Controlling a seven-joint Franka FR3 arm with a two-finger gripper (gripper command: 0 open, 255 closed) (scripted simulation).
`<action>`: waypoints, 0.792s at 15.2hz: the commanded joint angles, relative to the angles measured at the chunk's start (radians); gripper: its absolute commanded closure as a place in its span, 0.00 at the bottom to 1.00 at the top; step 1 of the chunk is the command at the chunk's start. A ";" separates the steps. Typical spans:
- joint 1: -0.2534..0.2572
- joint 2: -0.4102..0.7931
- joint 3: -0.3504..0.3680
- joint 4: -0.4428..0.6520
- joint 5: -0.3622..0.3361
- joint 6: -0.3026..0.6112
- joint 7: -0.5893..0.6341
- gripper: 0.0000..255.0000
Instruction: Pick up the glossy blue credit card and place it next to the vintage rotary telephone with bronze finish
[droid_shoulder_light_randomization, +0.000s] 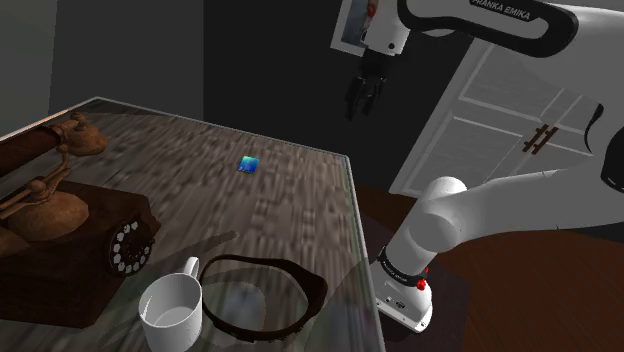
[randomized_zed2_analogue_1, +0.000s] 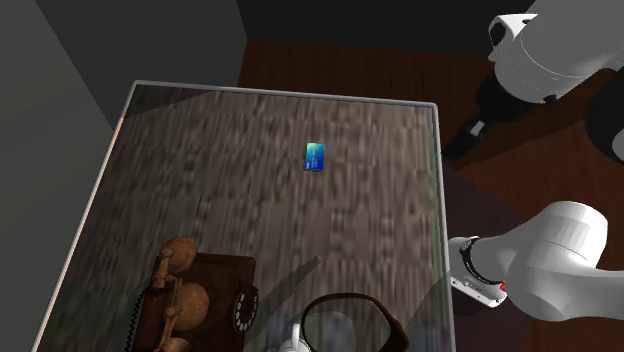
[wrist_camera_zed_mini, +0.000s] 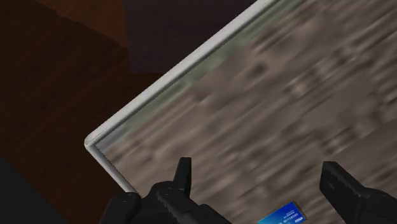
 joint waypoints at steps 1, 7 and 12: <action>0.000 0.000 0.000 0.000 0.000 0.000 0.000 0.00; -0.028 0.101 0.121 -0.070 0.058 0.200 0.251 0.00; -0.058 0.240 0.214 -0.074 0.076 0.364 0.459 0.00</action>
